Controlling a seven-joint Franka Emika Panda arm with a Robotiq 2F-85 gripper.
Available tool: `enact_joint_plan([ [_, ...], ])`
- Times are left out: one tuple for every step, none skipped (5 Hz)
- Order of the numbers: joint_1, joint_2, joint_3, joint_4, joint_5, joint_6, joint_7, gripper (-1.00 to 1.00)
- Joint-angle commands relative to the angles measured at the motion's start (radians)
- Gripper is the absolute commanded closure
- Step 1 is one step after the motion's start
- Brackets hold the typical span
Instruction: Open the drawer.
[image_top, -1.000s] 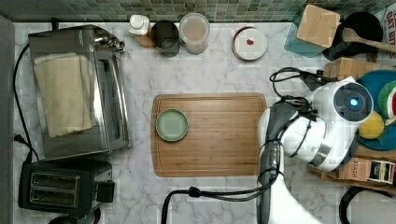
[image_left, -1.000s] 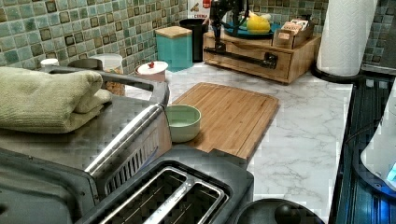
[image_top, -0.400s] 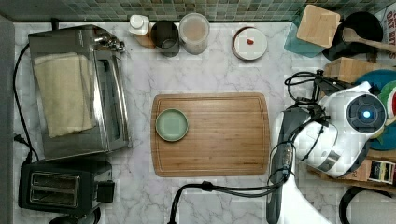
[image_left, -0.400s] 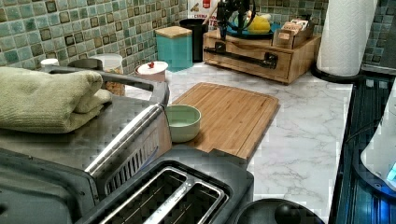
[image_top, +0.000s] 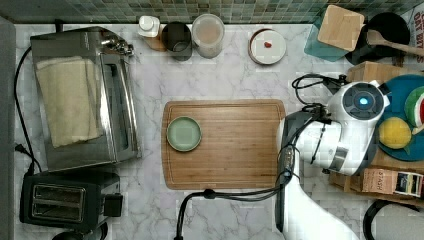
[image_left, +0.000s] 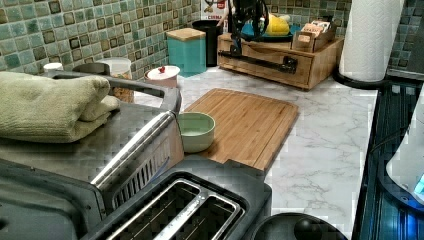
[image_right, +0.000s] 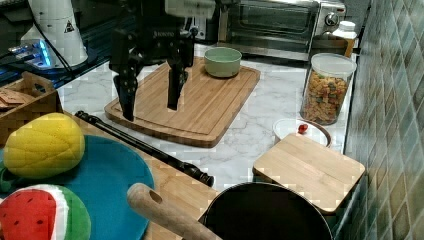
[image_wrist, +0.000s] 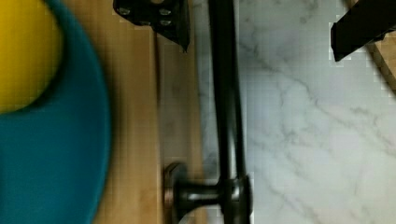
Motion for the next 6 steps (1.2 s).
enact_joint_plan([
  [0.059,0.018,-0.077,-0.016,-0.138,0.027,0.196,-1.0],
  [0.058,-0.014,-0.086,-0.054,-0.187,0.052,0.234,-1.0],
  [0.065,-0.016,-0.084,-0.043,-0.176,0.01,0.227,-1.0],
  [0.077,-0.029,-0.097,-0.062,-0.18,0.031,0.222,-1.0],
  [0.107,-0.035,-0.104,-0.008,-0.222,-0.092,0.229,-1.0],
  [0.071,-0.022,-0.086,-0.031,-0.192,-0.028,0.178,-1.0],
])
